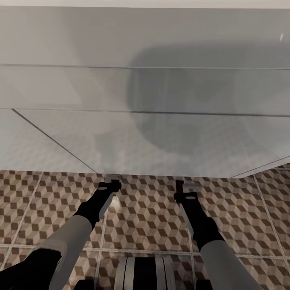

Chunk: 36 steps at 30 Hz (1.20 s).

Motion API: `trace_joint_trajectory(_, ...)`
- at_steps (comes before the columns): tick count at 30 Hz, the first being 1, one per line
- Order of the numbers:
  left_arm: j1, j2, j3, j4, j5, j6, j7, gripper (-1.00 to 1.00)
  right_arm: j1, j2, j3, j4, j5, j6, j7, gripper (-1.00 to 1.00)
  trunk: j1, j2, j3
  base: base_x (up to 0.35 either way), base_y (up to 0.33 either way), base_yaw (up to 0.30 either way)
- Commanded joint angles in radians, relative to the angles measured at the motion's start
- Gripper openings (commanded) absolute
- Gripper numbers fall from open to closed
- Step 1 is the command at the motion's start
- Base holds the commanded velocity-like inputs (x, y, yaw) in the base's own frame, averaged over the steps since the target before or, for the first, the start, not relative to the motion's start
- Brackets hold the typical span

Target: Take the four mousetraps from the cabinet in the bathroom and place them on the bathroom floor. Make sure all four end up on the same floor surface, and ensure that at least two of them are either under or directly next to the same bathroom sink.

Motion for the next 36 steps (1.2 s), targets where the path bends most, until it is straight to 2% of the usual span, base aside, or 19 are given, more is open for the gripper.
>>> trace_joint_trajectory(1,0.0,0.001,-0.006,-0.002,0.002,0.006,0.009,-1.0,0.0,0.0,0.001,0.001,0.011,0.007,0.0,-1.0,0.0,0.0,-0.001,0.0,0.0,0.0)
trace_joint_trajectory(8,0.0,0.002,-0.006,-0.002,0.001,0.006,0.009,-1.0,-0.012,0.0,-0.002,0.014,0.007,-0.032,-0.001,-1.0,0.0,0.0,-0.001,0.0,0.0,0.0)
trace_joint_trajectory(18,0.0,0.002,-0.006,-0.002,0.0,0.006,0.009,-1.0,-0.061,0.0,-0.003,0.093,-0.002,-0.099,-0.001,-1.0,0.0,0.0,-0.001,0.0,0.0,0.0)
trace_joint_trajectory(36,0.0,0.001,-0.006,-0.002,0.002,0.006,0.009,-1.0,-0.07,0.0,-0.004,0.108,-0.004,-0.123,-0.001,-1.0,0.0,0.0,-0.001,0.0,0.0,0.0)
